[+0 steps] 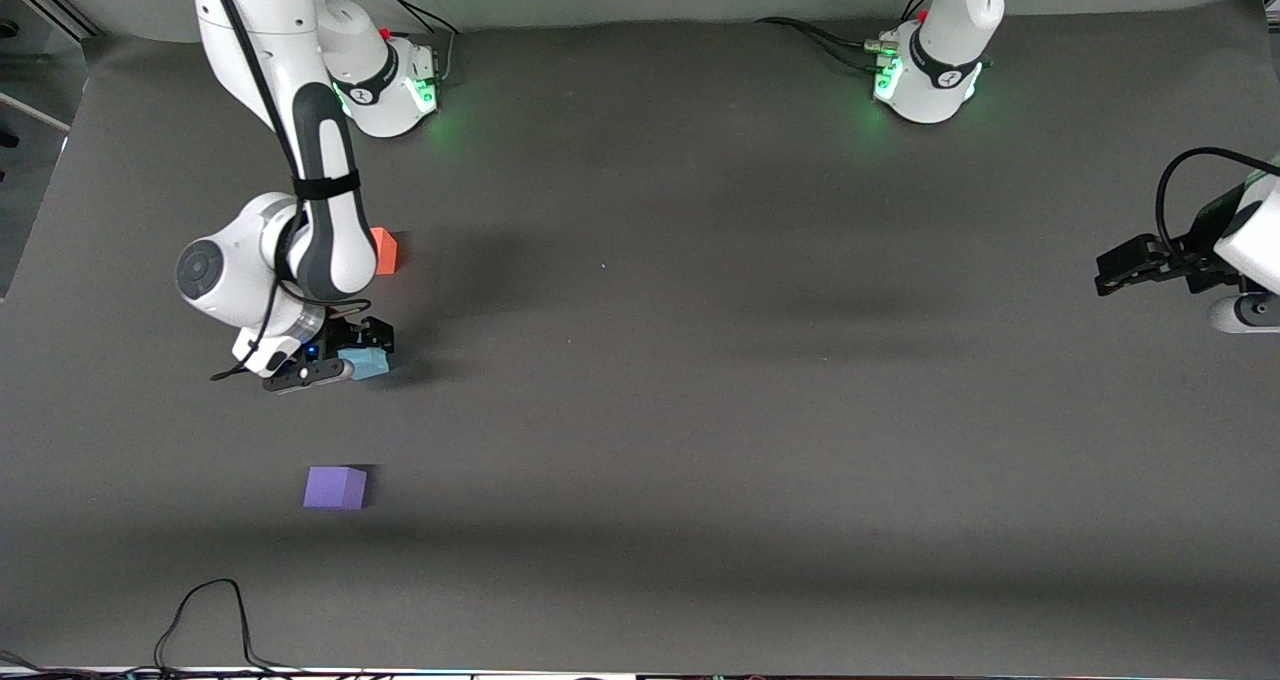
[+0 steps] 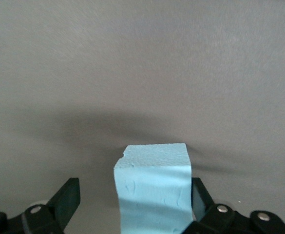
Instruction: Place blue block between orange and purple blocks
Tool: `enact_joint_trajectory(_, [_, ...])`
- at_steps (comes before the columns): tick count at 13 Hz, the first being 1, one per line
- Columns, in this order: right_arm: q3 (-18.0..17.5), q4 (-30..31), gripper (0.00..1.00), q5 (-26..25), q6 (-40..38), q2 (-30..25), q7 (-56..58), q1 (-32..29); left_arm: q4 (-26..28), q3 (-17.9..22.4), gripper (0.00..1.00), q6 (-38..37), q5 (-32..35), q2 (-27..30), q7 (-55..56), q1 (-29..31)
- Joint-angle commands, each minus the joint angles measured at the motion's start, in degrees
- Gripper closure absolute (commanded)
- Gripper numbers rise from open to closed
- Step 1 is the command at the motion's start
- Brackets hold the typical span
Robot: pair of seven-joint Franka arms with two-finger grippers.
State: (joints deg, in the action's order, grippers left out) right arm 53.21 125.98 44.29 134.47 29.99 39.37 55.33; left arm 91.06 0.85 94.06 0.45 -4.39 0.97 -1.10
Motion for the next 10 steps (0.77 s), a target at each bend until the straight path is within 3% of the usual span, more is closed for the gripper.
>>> enact_joint_trajectory(1, [4.7,-7.3,0.0,-6.8,-10.8,-1.6,-3.2,0.7,0.5,-0.1,0.0,-0.7,0.7,0.8,-0.5,0.1])
enact_joint_trajectory(4, [9.3,-20.6,0.0,-14.7,-26.2,-1.7,-13.0,4.0,0.5,-0.1,0.0,-0.7,0.7,0.8,-0.5,0.1])
enact_joint_trajectory(7, [14.5,-27.7,0.0,-15.2,-34.6,-2.6,-18.2,9.7,0.5,-0.1,0.0,-0.7,0.7,0.8,-0.4,0.1])
enact_joint_trajectory(10, [13.7,-34.2,0.0,-21.1,-40.9,-6.2,-22.9,9.2,0.5,0.0,0.0,-0.7,0.7,0.8,-0.4,0.1])
